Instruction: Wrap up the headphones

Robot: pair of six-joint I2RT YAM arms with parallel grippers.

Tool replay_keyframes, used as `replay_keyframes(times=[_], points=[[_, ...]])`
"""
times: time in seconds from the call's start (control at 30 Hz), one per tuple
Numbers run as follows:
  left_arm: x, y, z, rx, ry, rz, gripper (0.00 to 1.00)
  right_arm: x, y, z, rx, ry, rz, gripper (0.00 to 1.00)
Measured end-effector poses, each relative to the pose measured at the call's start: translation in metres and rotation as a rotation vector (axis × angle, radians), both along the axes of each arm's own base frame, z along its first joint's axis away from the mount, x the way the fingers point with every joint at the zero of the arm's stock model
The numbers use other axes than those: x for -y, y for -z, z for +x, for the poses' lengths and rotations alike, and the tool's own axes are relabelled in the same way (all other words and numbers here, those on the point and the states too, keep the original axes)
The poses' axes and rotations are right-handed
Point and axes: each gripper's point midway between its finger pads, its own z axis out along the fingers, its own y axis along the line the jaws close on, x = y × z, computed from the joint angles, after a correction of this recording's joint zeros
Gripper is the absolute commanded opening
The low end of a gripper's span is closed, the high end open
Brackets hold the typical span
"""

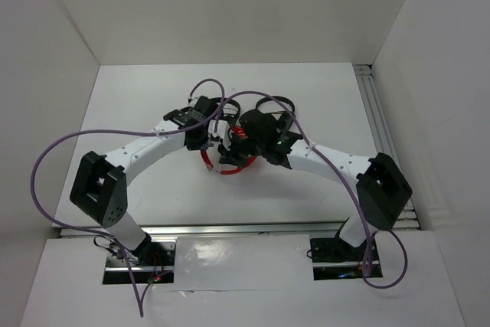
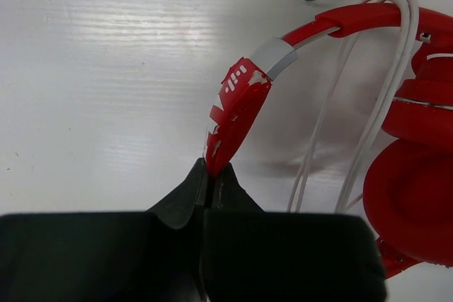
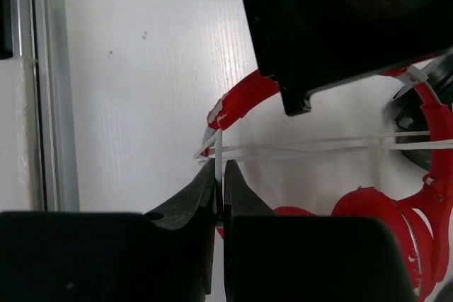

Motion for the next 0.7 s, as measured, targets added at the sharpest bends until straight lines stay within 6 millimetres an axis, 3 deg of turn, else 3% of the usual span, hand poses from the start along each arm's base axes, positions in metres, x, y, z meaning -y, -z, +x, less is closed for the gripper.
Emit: replay_keyframes(times=[0.23,0.47,0.7], points=[[0.018,-0.015,-0.023,0.019,0.076,-0.058,0.0,0.019,-0.022,0.003,0.073,0.091,0.1,0.0],[0.021,-0.029,-0.029,0.047,0.096,-0.112,0.0,0.022,-0.042,0.003,0.107,0.11,0.166,0.0],[0.016,-0.039,-0.038,0.076,0.115,-0.129,0.0,0.03,-0.05,0.006,0.143,0.156,0.197,0.15]])
